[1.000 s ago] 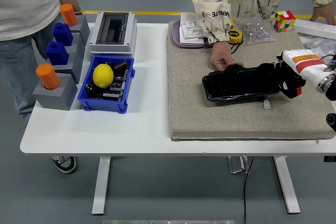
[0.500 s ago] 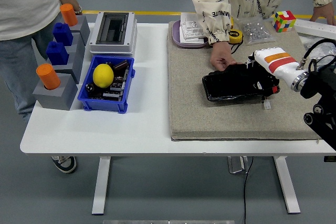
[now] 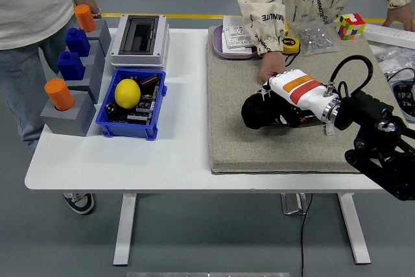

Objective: Pick the rag up,wipe the panel,place it on the desk

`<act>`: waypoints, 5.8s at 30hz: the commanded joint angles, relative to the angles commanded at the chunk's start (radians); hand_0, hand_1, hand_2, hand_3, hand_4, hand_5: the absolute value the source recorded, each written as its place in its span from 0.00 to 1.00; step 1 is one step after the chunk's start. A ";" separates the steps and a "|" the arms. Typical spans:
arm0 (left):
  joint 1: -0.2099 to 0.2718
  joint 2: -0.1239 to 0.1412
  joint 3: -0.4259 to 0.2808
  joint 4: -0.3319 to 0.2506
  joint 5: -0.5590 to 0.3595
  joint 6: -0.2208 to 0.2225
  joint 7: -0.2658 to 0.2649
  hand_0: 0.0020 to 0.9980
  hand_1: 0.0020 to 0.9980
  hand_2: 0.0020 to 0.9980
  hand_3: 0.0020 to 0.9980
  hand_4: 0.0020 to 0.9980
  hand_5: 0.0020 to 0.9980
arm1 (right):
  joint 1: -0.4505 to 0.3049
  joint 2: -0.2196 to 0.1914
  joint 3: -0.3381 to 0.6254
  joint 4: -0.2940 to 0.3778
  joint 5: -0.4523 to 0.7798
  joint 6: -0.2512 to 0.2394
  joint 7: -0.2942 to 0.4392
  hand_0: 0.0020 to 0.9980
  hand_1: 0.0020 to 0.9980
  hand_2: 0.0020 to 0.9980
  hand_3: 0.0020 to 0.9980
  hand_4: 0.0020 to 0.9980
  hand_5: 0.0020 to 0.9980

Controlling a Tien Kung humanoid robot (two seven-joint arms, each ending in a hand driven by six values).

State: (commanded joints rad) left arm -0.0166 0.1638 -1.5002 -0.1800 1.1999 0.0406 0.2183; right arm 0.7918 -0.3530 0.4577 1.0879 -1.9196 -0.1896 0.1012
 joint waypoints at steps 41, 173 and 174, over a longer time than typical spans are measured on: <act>0.002 0.000 -0.003 0.000 0.002 0.001 0.001 0.65 0.70 0.75 0.57 0.60 0.48 | -0.128 -0.217 0.249 -0.076 -0.019 0.008 0.006 0.24 0.33 0.39 0.37 0.93 0.00; 0.008 -0.010 -0.014 0.000 0.008 -0.001 0.000 0.65 0.70 0.75 0.57 0.60 0.47 | -0.226 -0.299 0.496 -0.062 -0.160 0.300 -0.145 0.79 0.74 0.83 0.84 1.00 0.47; 0.008 -0.010 -0.014 0.000 0.008 -0.001 0.000 0.65 0.70 0.75 0.57 0.60 0.47 | -0.223 -0.297 0.493 -0.061 -0.160 0.299 -0.146 0.79 0.74 0.83 0.84 1.00 0.47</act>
State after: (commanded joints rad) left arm -0.0090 0.1541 -1.5141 -0.1800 1.2078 0.0400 0.2182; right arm 0.5689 -0.6503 0.9505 1.0266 -2.0793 0.1097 -0.0451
